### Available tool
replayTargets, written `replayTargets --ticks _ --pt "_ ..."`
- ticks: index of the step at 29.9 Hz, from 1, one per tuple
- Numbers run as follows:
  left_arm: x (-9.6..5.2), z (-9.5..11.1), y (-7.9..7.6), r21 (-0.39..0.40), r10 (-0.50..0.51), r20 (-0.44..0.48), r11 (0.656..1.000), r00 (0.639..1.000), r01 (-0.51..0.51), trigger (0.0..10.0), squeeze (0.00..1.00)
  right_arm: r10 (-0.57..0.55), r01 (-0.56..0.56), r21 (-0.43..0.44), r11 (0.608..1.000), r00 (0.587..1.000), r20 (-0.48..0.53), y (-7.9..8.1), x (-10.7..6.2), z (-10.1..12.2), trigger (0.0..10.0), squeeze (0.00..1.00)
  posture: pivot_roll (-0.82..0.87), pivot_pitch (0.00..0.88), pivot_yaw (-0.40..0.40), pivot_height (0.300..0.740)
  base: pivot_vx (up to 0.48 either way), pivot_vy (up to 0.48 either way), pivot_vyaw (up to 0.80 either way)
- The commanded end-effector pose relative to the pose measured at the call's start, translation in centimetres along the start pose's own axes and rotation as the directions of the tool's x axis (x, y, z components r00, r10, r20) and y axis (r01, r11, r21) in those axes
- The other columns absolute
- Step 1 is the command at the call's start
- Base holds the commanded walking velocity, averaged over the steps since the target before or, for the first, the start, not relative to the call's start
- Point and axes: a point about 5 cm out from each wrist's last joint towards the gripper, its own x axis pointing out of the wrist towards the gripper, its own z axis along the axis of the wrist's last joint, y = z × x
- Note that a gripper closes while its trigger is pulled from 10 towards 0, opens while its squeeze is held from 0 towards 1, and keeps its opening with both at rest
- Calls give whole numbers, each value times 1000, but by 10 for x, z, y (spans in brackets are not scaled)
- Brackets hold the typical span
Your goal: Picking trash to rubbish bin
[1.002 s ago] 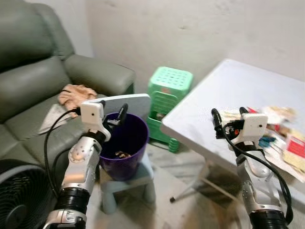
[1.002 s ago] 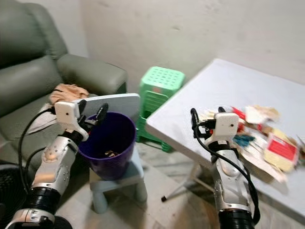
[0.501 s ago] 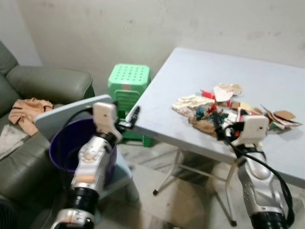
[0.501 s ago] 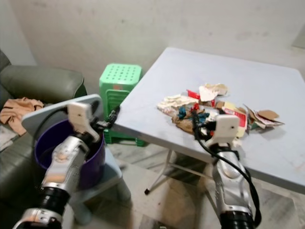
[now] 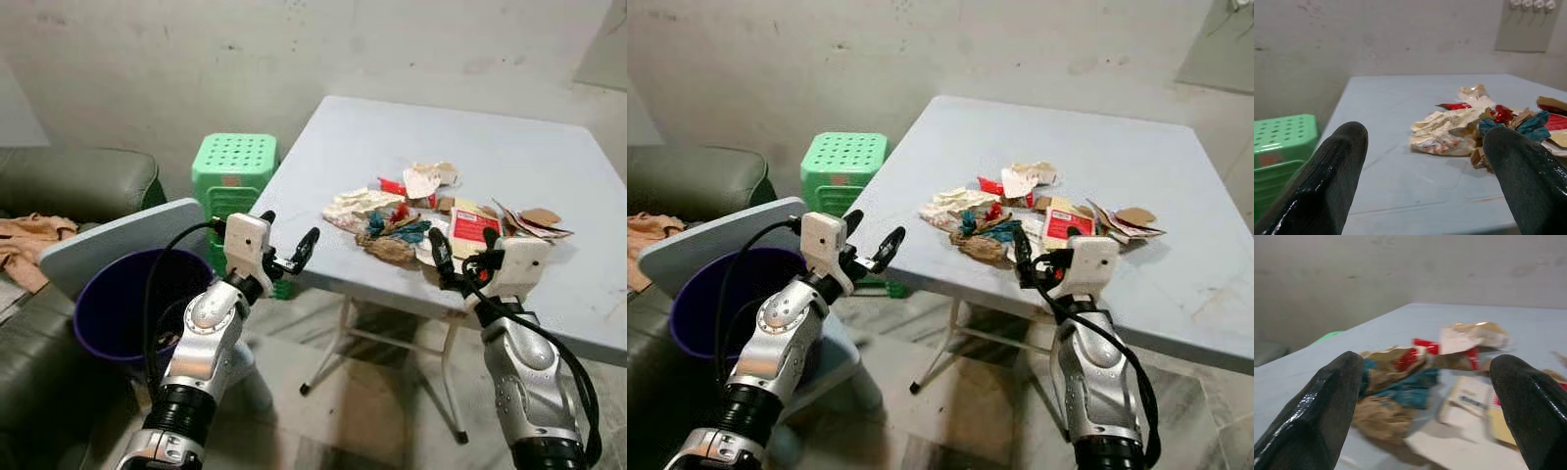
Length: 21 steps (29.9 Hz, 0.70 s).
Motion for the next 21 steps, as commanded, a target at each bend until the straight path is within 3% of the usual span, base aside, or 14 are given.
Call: replayTargets --ticks 1,13,21 --pt "0 4 -4 5 -37 13 999 999 37 10000 0 19 -20 -8 1000 1000 -11 -1 -1 2 10000 0 -5 19 -3 715 0 0 0" --pt "-6 6 -19 7 -123 11 992 992 123 10000 0 102 -105 -41 994 993 -66 -1 3 -3 10000 0 15 57 -21 715 0 0 0" --pt "-15 10 -25 23 -174 2 985 985 174 10000 0 103 -104 -17 994 992 -70 -2 21 -3 10000 0 53 104 -23 715 0 0 0"
